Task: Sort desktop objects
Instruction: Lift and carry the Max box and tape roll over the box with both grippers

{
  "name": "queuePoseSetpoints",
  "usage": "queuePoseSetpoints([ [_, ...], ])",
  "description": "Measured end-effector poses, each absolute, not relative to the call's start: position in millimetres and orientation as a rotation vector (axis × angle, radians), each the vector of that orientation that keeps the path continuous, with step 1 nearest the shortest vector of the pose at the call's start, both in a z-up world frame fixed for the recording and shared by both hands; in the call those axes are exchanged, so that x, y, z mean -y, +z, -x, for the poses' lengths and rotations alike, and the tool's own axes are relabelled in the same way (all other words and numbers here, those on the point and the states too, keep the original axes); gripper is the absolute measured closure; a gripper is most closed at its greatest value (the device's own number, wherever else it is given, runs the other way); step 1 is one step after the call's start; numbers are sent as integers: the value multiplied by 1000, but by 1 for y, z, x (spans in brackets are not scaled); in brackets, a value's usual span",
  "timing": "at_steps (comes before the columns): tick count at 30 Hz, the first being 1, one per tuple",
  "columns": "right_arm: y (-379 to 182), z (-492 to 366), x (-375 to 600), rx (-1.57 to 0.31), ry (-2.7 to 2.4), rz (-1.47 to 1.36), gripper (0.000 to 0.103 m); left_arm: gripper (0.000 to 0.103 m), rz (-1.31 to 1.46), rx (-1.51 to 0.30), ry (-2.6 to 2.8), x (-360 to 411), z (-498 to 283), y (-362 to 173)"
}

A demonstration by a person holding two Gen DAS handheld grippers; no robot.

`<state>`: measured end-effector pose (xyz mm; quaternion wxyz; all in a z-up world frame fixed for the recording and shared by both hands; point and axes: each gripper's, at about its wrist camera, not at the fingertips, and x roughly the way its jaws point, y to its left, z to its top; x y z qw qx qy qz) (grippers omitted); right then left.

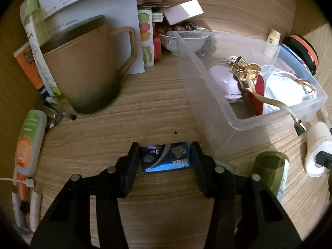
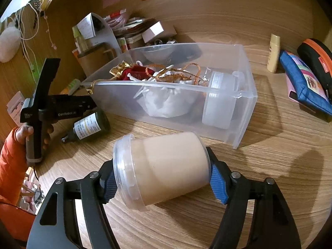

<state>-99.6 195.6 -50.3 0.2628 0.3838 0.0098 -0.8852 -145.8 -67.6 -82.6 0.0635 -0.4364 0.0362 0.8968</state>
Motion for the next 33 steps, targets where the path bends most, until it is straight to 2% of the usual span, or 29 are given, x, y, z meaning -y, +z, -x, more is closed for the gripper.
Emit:
queuePoseSetpoints([
  [8, -50, 99, -195, -27, -2397, -1029, 39, 55, 1308, -99, 2729, 71, 135, -80],
  [13, -47, 100, -206, 96, -2339, -1053, 39, 55, 1255, -45, 2756, 80, 124, -70],
  [21, -28, 88, -214, 76, -2377, -1012, 39, 55, 1155, 2, 2780, 88, 107, -50],
  [33, 18, 82, -223, 48, -2453, -894, 39, 55, 1053, -42, 2791, 88, 97, -22],
])
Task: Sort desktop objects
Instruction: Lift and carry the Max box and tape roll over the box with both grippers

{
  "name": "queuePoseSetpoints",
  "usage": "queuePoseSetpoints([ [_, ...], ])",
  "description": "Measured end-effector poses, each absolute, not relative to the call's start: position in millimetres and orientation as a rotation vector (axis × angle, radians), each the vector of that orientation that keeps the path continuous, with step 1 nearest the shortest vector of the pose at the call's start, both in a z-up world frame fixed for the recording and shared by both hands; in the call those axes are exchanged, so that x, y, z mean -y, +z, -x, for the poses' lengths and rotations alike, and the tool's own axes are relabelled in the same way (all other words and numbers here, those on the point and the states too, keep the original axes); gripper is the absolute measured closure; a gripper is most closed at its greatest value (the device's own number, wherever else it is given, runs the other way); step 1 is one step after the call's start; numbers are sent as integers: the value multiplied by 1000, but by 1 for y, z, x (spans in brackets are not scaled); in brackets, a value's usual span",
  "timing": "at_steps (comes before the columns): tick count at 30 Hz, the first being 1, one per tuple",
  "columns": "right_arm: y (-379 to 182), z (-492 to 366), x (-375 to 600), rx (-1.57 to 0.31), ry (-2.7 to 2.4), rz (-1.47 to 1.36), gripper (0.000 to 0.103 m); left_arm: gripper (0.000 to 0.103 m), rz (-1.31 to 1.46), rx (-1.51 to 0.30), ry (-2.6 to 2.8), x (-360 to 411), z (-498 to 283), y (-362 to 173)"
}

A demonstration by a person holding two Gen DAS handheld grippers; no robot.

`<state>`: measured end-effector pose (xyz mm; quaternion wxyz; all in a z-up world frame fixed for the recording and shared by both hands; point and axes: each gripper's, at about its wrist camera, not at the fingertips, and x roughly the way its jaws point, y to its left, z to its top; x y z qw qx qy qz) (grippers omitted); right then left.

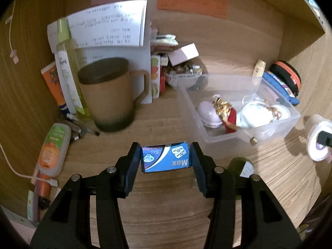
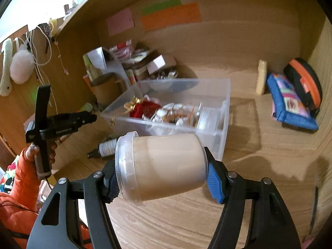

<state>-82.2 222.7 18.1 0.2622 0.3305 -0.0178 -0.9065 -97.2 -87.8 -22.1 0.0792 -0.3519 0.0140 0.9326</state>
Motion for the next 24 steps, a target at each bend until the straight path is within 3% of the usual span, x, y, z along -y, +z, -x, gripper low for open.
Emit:
queuePoseSetpoints([
  [24, 41, 164, -197, 74, -2484, -859, 39, 55, 945, -62, 2653, 60, 141, 24],
])
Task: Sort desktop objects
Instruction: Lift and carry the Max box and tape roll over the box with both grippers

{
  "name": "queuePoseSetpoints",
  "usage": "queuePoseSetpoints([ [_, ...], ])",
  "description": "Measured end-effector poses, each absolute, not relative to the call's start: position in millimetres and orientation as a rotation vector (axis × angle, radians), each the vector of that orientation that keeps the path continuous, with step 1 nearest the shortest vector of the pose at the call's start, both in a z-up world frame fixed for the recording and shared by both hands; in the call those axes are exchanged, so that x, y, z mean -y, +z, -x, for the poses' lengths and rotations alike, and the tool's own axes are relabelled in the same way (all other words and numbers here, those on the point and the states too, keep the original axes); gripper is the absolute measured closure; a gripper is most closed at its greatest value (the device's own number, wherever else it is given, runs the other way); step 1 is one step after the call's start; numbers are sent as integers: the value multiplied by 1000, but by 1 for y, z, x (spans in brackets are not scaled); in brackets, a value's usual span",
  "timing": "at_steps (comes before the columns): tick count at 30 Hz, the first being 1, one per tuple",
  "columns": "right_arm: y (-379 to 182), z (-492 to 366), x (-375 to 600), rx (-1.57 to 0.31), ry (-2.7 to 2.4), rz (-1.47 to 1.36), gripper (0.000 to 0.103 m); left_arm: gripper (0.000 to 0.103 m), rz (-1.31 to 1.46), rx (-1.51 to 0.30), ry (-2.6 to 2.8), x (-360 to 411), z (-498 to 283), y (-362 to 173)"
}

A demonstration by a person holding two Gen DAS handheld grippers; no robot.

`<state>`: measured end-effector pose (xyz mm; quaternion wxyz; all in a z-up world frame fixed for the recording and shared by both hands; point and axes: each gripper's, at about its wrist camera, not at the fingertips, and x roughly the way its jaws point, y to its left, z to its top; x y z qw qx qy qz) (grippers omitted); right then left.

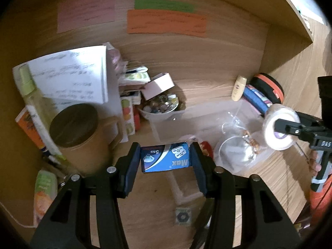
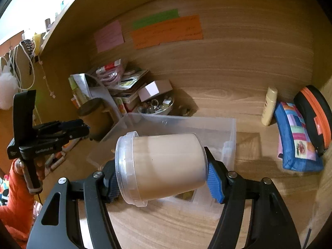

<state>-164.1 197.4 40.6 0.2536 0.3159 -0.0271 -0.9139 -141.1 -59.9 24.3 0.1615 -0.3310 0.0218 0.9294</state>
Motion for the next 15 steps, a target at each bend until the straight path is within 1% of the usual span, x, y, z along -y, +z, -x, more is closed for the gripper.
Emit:
queuePoseSetpoints([
  [8, 38, 189, -193, 83, -2490, -889, 39, 55, 926, -50, 2587, 37, 158, 33],
  [15, 32, 211, -187, 53, -2503, -921, 39, 55, 947, -60, 2534, 11, 176, 29],
])
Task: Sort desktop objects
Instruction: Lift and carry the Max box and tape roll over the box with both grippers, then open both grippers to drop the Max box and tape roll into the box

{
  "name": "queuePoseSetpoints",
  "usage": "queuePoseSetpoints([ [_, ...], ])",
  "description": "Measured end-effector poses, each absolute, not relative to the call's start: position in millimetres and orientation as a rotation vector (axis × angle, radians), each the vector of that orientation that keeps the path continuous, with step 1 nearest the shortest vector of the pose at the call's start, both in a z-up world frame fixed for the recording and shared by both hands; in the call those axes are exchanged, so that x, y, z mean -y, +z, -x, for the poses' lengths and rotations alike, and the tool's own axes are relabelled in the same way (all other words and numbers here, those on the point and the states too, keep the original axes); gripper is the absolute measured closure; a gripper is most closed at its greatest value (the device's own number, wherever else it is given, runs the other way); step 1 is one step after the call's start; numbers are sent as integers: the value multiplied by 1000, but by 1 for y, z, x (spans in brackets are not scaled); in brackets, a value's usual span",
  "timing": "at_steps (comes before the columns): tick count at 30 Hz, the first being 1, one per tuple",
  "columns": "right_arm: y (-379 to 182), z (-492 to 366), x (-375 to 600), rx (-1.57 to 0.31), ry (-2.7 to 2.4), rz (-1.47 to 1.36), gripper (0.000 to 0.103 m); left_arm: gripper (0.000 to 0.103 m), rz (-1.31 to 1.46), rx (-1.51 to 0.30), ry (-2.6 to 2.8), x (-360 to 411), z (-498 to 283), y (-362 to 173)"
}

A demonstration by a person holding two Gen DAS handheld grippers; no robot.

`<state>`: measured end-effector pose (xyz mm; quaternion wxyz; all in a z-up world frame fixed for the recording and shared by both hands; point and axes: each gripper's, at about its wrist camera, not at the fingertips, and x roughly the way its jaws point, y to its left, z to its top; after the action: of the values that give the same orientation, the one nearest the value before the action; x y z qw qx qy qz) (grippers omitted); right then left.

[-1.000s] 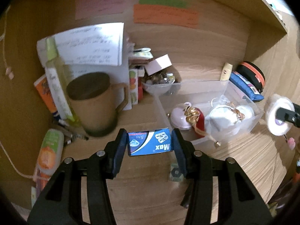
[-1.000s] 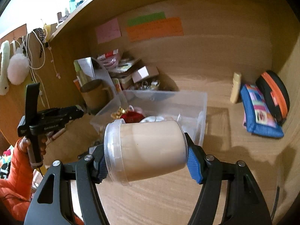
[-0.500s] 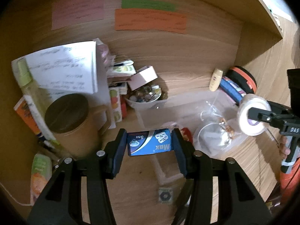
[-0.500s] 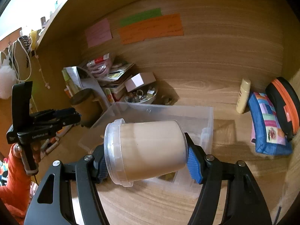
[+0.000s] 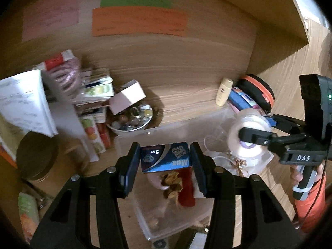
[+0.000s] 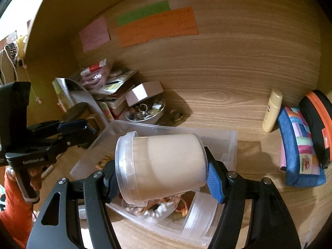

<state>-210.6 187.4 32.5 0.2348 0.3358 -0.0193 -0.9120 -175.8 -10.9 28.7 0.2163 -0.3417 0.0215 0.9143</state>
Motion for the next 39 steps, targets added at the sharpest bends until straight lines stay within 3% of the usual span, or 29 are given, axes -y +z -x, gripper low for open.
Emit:
queuePoseSetpoints([
  [15, 17, 235, -180, 42, -2455, -964, 39, 55, 1019, -110, 2481, -25, 202, 3],
  [25, 6, 238, -171, -70, -2499, -985, 39, 55, 1053, -139, 2439, -41, 212, -12],
  [39, -4, 245, -178, -28, -2506, -1027, 39, 55, 1055, -235, 2416, -52, 214, -23],
])
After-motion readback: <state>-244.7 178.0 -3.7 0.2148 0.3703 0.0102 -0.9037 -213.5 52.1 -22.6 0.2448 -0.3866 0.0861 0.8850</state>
